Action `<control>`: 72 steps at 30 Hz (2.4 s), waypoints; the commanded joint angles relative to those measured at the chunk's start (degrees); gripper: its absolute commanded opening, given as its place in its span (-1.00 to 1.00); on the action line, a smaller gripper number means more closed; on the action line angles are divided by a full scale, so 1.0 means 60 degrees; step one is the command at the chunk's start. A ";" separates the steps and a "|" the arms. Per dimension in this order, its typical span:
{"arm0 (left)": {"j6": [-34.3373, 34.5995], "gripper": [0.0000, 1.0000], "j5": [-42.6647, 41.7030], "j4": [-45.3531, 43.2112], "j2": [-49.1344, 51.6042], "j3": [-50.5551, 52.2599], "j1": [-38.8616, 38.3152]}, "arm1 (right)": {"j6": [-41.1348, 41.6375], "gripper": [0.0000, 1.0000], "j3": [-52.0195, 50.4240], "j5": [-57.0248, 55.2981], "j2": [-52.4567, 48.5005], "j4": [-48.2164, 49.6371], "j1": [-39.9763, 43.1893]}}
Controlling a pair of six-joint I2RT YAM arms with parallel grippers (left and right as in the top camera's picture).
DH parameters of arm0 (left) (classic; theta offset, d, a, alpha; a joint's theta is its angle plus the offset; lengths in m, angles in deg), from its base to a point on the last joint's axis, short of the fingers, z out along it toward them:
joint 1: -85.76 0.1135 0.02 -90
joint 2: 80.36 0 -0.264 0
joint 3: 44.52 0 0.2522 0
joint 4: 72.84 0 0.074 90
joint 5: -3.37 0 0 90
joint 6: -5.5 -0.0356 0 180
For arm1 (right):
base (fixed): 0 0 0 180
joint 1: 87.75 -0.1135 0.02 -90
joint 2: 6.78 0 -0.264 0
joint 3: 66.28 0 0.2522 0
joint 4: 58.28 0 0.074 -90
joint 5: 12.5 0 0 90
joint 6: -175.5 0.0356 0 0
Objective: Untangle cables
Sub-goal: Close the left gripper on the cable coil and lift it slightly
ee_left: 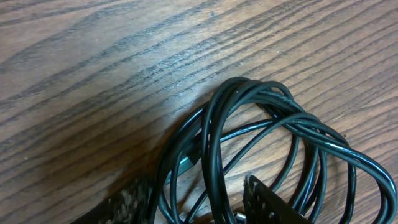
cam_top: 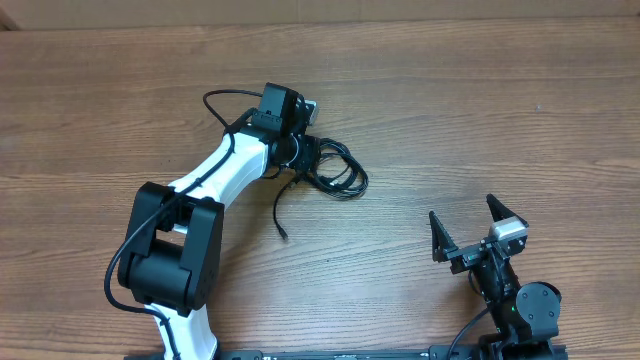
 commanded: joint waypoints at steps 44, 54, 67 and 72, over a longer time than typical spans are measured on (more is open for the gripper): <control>-0.1443 -0.92 -0.0623 -0.0270 0.0146 -0.0047 -0.0044 | 0.0015 1.00 -0.0091 -0.0062 0.0051 0.0044 -0.0044; -0.2218 -0.91 -0.2841 -0.0211 0.0109 -0.0113 0.0372 | 0.0018 0.99 -0.0091 -0.0058 0.0051 0.0044 -0.0044; -0.2208 0.09 -0.1912 -0.0157 0.0131 -0.0098 0.0109 | 0.1738 1.00 -0.0091 0.1282 0.0051 0.0157 -0.0044; -0.2197 0.13 -0.0685 -0.0157 0.0131 -0.0087 -0.0270 | 0.3370 1.00 -0.0087 0.1767 0.0047 0.0160 -0.0044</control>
